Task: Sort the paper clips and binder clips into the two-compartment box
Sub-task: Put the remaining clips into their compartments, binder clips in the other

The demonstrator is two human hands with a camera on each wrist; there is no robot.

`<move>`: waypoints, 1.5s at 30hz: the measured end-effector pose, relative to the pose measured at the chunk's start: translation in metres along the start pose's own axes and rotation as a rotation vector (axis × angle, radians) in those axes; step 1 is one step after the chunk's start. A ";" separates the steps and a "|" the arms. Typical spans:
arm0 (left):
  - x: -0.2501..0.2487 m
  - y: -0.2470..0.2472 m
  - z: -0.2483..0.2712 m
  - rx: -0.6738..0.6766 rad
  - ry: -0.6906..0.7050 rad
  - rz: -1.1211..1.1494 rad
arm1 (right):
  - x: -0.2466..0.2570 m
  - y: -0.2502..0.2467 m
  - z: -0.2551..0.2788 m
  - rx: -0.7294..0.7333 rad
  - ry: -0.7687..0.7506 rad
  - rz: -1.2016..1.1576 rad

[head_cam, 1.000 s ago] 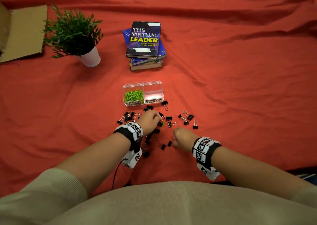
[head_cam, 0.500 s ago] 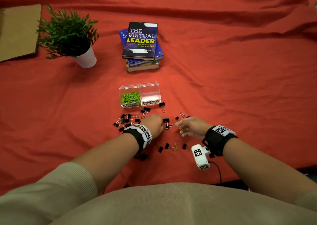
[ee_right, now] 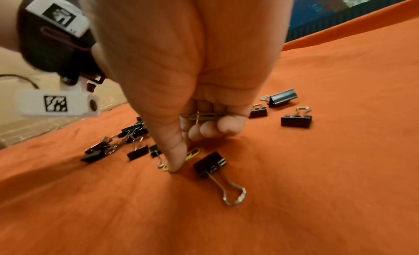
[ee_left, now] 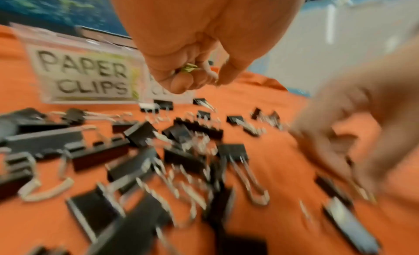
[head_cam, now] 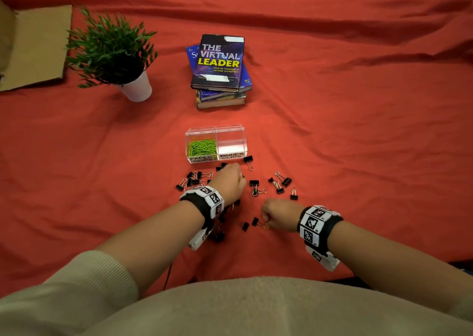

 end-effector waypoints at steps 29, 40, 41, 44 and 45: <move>0.100 -0.082 0.017 -0.172 0.014 -0.090 | 0.079 -0.147 -0.093 -0.362 0.095 -0.364; 0.141 -0.041 0.044 -0.029 -0.054 -0.141 | 0.102 -0.161 -0.108 -0.487 0.005 -0.127; 0.141 -0.042 0.042 -0.032 -0.057 -0.141 | 0.097 -0.158 -0.097 -0.526 -0.005 -0.146; 0.139 -0.042 0.038 -0.033 -0.057 -0.135 | 0.080 -0.113 -0.079 -0.382 0.016 -0.108; 0.139 -0.042 0.037 -0.035 -0.058 -0.132 | 0.074 -0.094 -0.076 -0.311 0.033 -0.041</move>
Point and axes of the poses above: each hand's wrist, its own z-axis away from the middle knuckle, its own y-axis out of the palm, x = y × z, the point moved 10 cm from there along -z, towards the middle knuckle, and after that the axes turned 7 degrees about -x, right-handed, at the moved point
